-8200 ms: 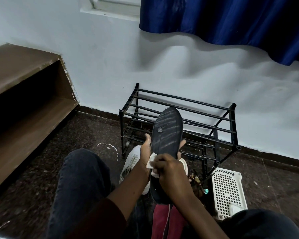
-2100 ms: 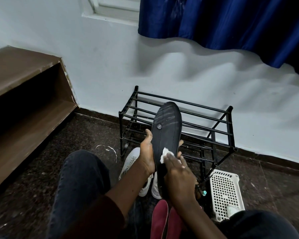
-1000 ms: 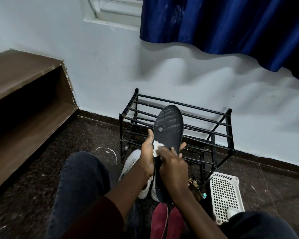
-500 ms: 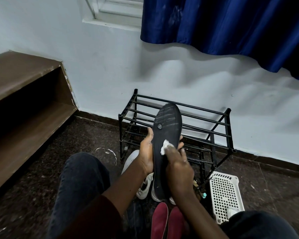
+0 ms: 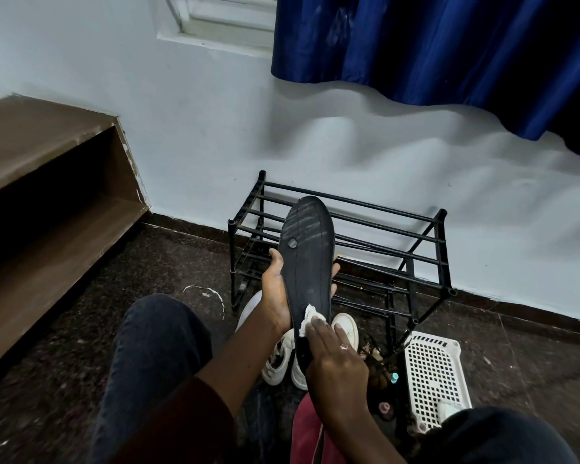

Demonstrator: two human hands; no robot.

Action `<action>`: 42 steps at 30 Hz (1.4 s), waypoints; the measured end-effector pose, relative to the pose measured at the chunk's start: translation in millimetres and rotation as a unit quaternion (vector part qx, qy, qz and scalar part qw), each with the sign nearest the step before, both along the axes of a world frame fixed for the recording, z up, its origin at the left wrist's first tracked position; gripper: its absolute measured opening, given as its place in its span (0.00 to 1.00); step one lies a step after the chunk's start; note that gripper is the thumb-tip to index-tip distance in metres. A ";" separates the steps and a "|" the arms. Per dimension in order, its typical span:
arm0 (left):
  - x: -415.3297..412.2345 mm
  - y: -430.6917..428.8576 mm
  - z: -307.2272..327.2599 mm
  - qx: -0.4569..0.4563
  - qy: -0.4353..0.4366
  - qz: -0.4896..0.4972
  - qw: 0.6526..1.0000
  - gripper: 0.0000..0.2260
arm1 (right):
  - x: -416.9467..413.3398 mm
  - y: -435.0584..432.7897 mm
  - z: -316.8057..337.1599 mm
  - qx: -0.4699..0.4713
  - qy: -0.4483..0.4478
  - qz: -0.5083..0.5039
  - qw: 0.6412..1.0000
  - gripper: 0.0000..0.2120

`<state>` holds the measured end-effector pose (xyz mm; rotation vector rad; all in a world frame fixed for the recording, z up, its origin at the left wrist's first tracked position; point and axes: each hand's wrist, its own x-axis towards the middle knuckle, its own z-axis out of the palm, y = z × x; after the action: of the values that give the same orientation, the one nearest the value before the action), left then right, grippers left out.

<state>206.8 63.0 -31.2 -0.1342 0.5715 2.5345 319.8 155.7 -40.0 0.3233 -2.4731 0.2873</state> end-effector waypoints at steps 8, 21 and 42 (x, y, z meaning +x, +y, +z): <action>9.2 8.0 3.6 -0.002 0.023 -0.080 0.997 0.43 | -61.4 6.5 44.2 -0.046 0.005 -0.024 0.999 0.19; -2.3 -0.4 6.6 0.082 0.054 -0.079 0.992 0.43 | -7.0 9.2 -10.2 -0.109 0.043 0.156 0.981 0.08; -13.1 -7.6 4.4 0.041 -0.007 0.020 0.999 0.42 | 1.1 11.8 -16.5 -0.182 -0.021 0.131 0.974 0.15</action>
<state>193.7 55.4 -26.9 -0.1359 0.4625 2.5886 320.9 167.5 -56.5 0.4901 -2.3557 0.8519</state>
